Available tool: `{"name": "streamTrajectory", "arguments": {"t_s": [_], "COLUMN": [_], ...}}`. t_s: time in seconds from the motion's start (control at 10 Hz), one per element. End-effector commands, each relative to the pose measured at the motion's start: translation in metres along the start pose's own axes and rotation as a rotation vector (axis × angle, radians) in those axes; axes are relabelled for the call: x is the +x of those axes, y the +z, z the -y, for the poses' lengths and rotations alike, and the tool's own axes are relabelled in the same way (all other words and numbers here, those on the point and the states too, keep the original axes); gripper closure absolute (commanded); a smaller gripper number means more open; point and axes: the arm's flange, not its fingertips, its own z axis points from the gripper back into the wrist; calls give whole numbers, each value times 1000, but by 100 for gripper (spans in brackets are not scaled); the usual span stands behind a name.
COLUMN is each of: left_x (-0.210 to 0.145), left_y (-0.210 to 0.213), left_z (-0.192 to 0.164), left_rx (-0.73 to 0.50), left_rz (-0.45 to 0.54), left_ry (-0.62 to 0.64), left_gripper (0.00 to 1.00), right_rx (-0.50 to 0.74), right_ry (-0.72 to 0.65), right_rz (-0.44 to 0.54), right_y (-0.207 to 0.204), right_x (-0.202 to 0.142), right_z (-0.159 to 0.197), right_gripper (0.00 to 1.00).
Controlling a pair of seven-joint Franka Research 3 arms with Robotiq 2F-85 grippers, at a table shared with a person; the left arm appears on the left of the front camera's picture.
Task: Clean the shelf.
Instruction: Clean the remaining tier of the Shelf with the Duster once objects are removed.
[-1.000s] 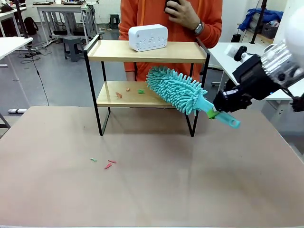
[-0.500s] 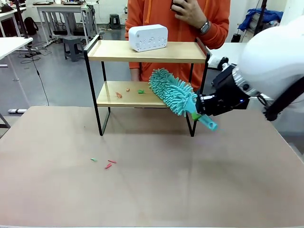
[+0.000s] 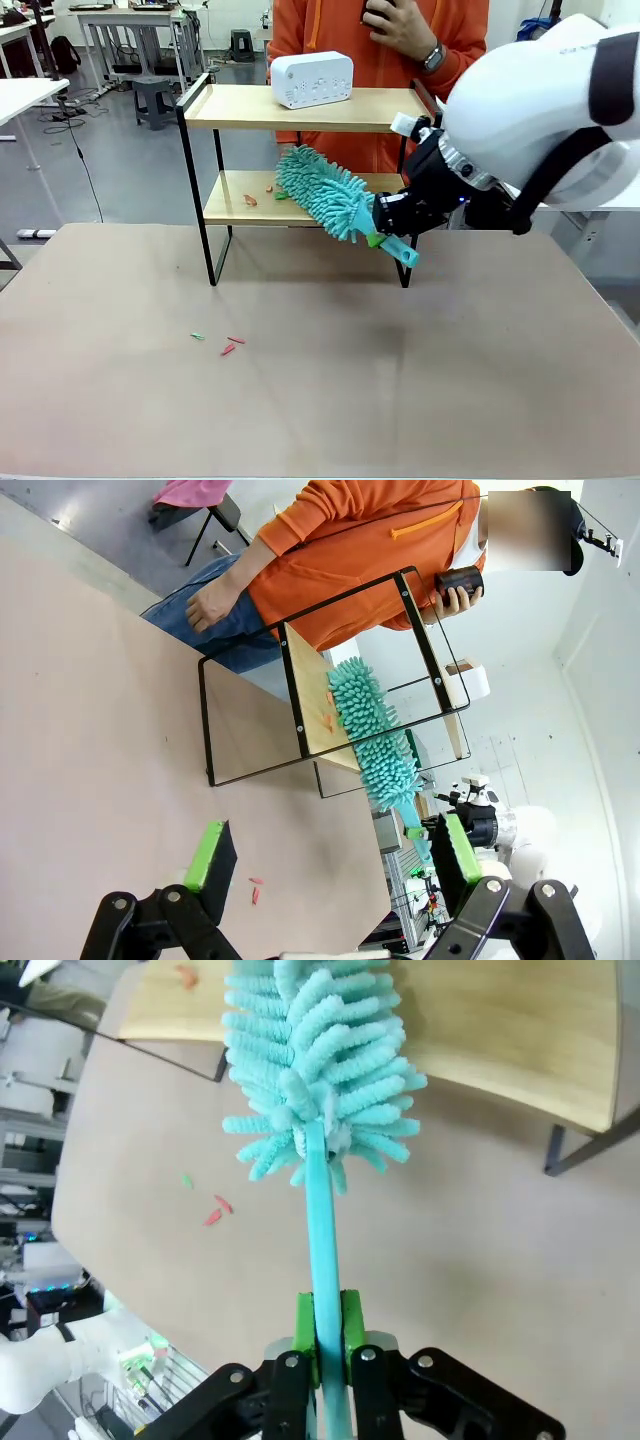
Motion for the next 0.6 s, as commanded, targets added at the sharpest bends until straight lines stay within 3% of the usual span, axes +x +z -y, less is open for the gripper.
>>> {"name": "streamTrajectory", "arguments": {"t_s": [0.0,0.3,0.5], "left_x": [0,0,0], "left_y": [0,0,0], "left_z": [1,1,1], "left_rx": [-16,-16,-16], "left_rz": [10,10,10], "left_ry": [-9,-9,-9], "left_gripper": [0,0,0], "right_rx": [85,189,261], "right_ry": [60,193,279], "right_rz": [-69,-106,-170], "right_y": [-6,3,19], "right_x": [11,-3,-20], "right_z": [-2,-10,5], "right_gripper": [87,87,87]}}
